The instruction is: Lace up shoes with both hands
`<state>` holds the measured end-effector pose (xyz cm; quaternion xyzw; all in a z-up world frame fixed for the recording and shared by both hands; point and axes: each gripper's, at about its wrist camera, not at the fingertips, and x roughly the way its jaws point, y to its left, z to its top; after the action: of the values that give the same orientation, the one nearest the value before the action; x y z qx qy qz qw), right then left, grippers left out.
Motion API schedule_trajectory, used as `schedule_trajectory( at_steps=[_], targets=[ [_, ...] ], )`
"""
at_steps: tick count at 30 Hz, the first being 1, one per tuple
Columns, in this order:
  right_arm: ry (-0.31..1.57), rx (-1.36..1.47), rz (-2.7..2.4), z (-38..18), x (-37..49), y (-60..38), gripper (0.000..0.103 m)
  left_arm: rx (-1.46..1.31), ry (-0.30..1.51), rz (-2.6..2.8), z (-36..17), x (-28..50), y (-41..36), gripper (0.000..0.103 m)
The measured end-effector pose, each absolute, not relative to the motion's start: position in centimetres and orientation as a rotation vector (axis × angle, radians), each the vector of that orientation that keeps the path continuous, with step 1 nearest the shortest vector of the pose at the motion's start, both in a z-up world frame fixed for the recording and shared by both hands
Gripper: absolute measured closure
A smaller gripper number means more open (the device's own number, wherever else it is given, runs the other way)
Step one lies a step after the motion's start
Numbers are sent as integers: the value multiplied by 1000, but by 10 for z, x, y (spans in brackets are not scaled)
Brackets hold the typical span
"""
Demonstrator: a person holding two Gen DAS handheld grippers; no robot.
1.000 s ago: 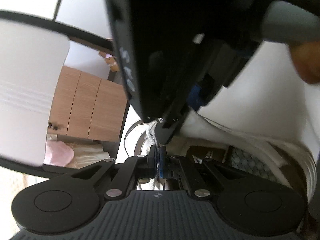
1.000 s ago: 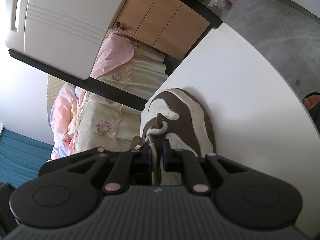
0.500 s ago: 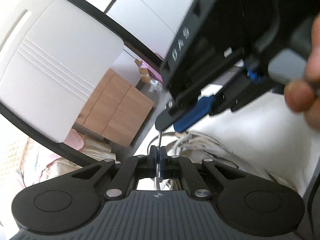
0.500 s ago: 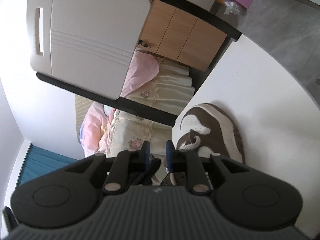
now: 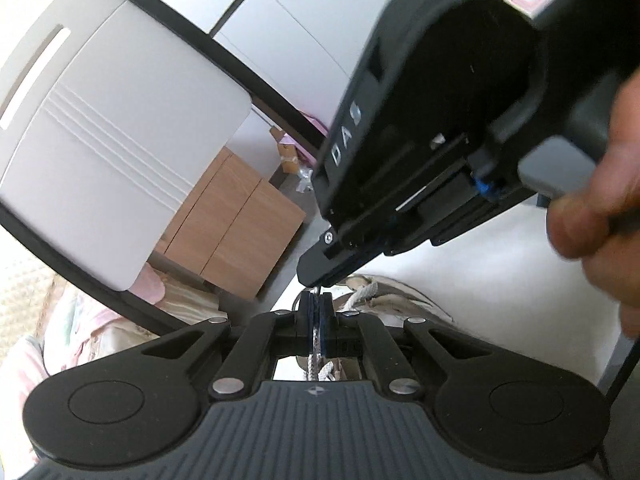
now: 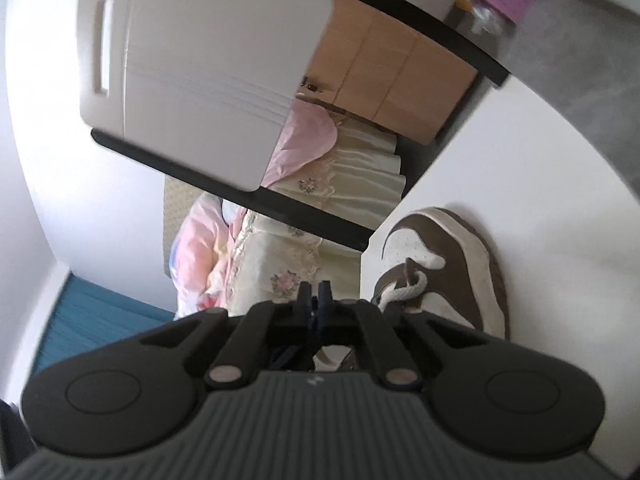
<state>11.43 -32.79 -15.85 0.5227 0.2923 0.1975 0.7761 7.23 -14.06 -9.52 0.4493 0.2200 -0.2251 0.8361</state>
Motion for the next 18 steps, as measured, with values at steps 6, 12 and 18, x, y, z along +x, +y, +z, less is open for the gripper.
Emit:
schedule_trajectory(
  at_steps=[6,12,18],
  targets=[
    [639,1218,399,-168,115,-335,100,976,434,-490,-98,69,-137,91],
    [663,1239,403,-172,116,-335,100,1017,386,-522,-101,69,-126,55],
    [669,1293,418,-177,116,-335,100,1023,397,-558,-106,73,-119,87]
  ],
)
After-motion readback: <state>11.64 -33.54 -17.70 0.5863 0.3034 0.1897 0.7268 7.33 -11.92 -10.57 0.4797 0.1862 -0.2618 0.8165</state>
